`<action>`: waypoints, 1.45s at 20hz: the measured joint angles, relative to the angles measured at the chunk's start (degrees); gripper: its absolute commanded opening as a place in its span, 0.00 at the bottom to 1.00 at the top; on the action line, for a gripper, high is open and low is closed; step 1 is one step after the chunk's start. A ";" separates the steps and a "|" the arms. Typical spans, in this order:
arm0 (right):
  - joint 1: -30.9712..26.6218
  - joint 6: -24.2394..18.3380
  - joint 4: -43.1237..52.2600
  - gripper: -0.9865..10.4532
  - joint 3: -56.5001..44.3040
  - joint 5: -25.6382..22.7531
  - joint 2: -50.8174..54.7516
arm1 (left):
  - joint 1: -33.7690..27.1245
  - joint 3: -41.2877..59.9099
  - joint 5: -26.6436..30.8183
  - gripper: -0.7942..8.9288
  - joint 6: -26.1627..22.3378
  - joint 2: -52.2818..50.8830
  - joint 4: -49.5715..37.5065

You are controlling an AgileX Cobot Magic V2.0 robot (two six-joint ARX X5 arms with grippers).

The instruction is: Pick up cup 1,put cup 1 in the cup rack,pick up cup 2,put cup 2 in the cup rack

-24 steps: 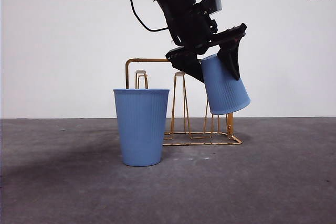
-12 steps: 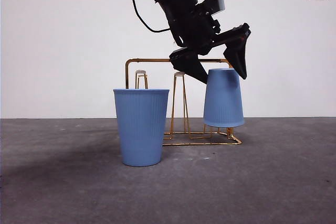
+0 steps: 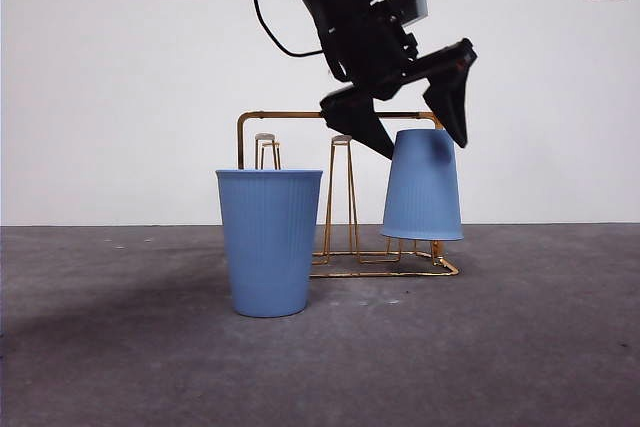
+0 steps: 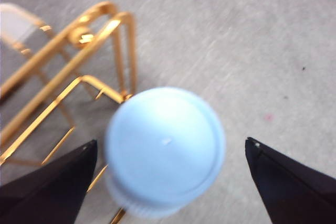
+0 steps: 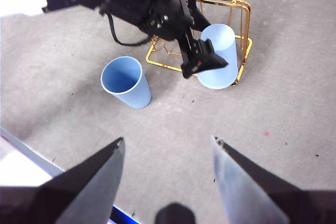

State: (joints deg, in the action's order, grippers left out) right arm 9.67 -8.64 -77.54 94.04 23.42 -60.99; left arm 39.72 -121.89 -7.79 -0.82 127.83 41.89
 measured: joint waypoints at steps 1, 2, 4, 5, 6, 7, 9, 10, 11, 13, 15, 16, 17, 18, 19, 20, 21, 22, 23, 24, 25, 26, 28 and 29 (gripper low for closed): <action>0.00 0.00 0.00 0.33 0.00 0.00 0.00 | -0.35 -1.88 0.17 0.57 0.02 0.22 2.14; 0.00 0.00 0.00 0.33 0.00 0.00 0.00 | -0.63 -3.61 0.20 0.57 0.04 0.33 3.32; 0.00 0.00 0.00 0.33 0.00 0.00 0.00 | -0.83 -7.54 0.17 0.57 0.39 0.33 6.43; 0.00 0.00 0.00 0.33 0.00 0.00 0.00 | -0.81 -9.57 0.17 0.57 0.37 0.33 8.02; 0.00 0.00 0.00 0.33 0.00 0.00 0.00 | -0.79 -11.65 0.17 0.57 0.39 0.33 9.90; 0.00 0.00 0.00 0.33 0.00 0.00 0.00 | -0.76 -13.90 0.04 0.57 0.37 0.33 12.26; 0.00 0.00 0.02 0.33 0.00 0.00 0.00 | -0.76 -18.25 -0.26 0.57 0.35 0.33 17.00; 0.00 0.00 0.00 0.33 0.00 0.00 0.00 | -0.76 -20.94 -0.66 0.57 0.13 0.35 19.80; 0.00 0.00 0.02 0.33 0.00 0.00 -0.07 | -0.79 -24.30 -1.51 0.57 -0.37 0.35 23.34; 0.00 0.02 0.04 0.33 0.00 0.22 -0.57 | -0.79 -31.45 -1.99 0.57 -1.27 0.37 30.69; 0.00 0.02 0.83 0.33 0.00 1.88 -2.12 | -1.38 -38.29 -2.91 0.57 -1.27 0.02 34.05; 0.00 0.00 1.95 0.33 0.00 3.52 -3.41 | -1.95 -40.17 -2.91 0.57 -1.11 -0.94 33.81; 0.04 0.02 2.47 0.33 0.00 5.11 -4.87 | -2.62 -41.46 -2.80 0.57 -1.09 -2.51 33.83; 0.24 0.02 2.91 0.33 0.00 6.10 -6.49 | -3.30 -41.72 -1.99 0.57 -1.07 -4.85 33.88; 0.87 0.02 3.65 0.33 0.00 6.43 -8.17 | -4.09 -41.86 -1.55 0.57 -1.07 -7.56 33.90; 1.68 0.04 4.52 0.33 0.00 6.58 -9.77 | -4.85 -42.01 -0.57 0.57 -1.03 -10.43 33.88; 2.54 0.24 5.68 0.33 -0.02 6.62 -11.39 | -5.55 -42.27 -0.09 0.57 -0.70 -13.14 33.86; 3.48 0.50 7.17 0.33 -0.02 6.62 -13.14 | -6.21 -42.42 0.15 0.57 -0.61 -15.58 33.86; 4.70 0.68 8.59 0.33 -0.02 6.60 -14.99 | -6.84 -42.45 0.20 0.57 -0.57 -17.70 33.88; 6.34 1.05 10.01 0.33 0.00 6.60 -16.98 | -7.48 -42.51 0.81 0.56 -0.48 -19.34 33.88; 8.11 1.51 11.41 0.33 0.00 6.58 -18.86 | -7.98 -42.49 1.81 0.56 -0.44 -20.50 33.90; 10.49 1.99 13.29 0.33 0.00 6.34 -21.22 | -8.55 -41.72 3.28 0.56 -0.44 -21.92 33.90; 14.51 2.93 16.31 0.33 -0.02 4.39 -25.40 | -9.53 -37.42 4.35 0.56 -0.46 -25.24 33.94; 16.28 3.32 17.57 0.33 -0.02 3.37 -27.36 | -10.03 -33.77 4.76 0.56 -0.48 -27.54 33.94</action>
State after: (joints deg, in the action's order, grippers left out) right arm 25.96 -5.32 -59.96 94.02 26.79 -88.36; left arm 29.69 -155.65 -3.03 -1.30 100.29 75.83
